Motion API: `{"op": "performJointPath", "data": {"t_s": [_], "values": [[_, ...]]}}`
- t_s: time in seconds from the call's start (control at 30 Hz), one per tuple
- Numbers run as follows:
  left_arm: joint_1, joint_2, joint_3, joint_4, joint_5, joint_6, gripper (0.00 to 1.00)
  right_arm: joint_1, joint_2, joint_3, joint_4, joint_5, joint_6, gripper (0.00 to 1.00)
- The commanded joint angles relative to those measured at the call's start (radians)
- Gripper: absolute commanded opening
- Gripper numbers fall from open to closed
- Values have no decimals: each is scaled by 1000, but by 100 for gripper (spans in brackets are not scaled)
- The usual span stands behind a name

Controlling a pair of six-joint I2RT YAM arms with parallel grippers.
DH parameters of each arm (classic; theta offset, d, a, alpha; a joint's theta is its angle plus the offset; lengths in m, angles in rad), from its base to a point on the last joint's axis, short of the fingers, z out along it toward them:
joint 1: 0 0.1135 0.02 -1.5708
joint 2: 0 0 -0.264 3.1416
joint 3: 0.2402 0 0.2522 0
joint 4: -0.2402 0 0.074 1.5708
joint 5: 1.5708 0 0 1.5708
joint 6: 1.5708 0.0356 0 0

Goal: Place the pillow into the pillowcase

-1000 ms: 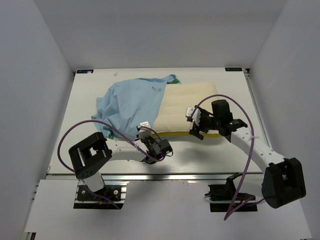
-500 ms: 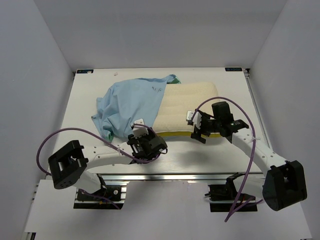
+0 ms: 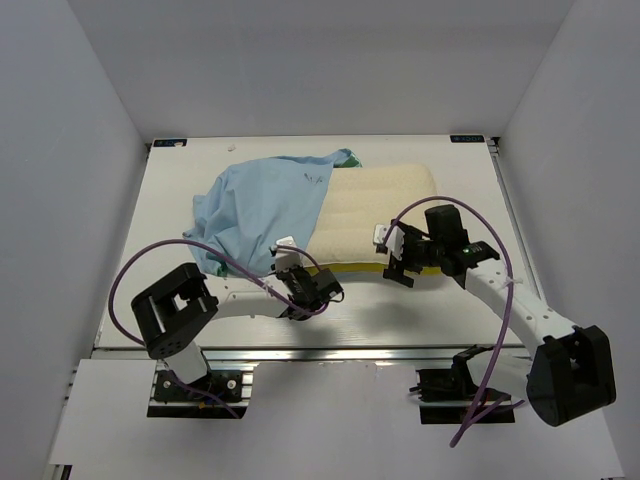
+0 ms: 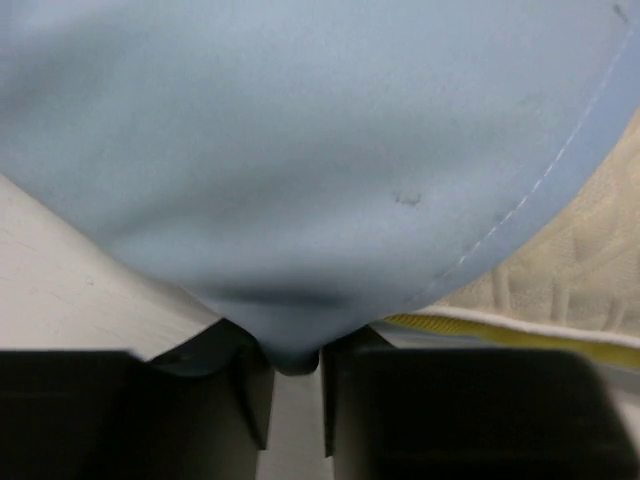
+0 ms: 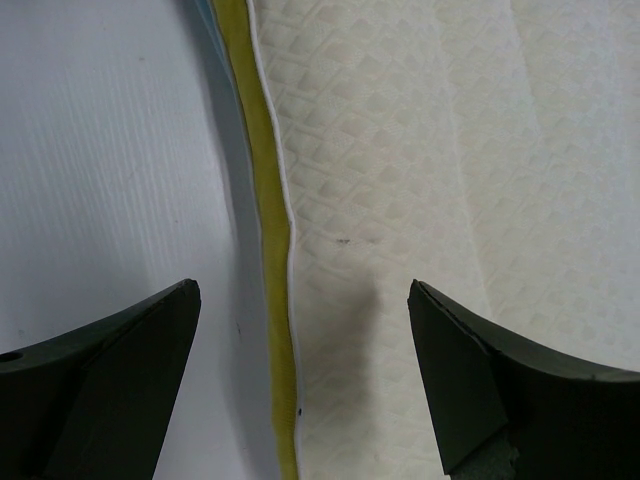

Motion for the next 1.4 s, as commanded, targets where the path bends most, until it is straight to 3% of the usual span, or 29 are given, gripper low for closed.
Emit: {"op": "performJointPath", "data": {"t_s": [0.0,0.27,0.47,0.6,0.93,0.97,1.07,1.1,1.17,1.2,1.23,1.37], "values": [[13,-12,36,-6,-71,-17,29,2,-33,-34,-7,37,-68,89],[23,-65,24,0,-65,-11,0,0,-59,-79,1,70,-135,89],[-7,-246,-53,136,42,142,0,2,-86,-112,8,93,-233,89],[-15,-337,-67,164,114,207,0,2,-80,-157,101,148,-302,90],[-33,-455,-122,120,167,198,0,2,185,-112,468,320,-174,87],[-33,-460,-125,115,170,194,0,0,203,-108,490,329,-171,84],[-33,-477,-125,100,171,191,0,2,266,-63,504,341,-152,54],[-33,-481,-122,94,171,194,0,2,277,-45,487,323,-138,35],[-33,-493,-113,98,179,211,0,2,273,9,403,275,-87,22],[-33,-496,-108,115,187,242,0,2,260,23,374,202,-69,6],[-32,-492,-93,127,214,260,0,5,222,36,299,154,-50,0],[-33,-432,31,133,293,355,0,77,95,89,180,24,52,0]]}}
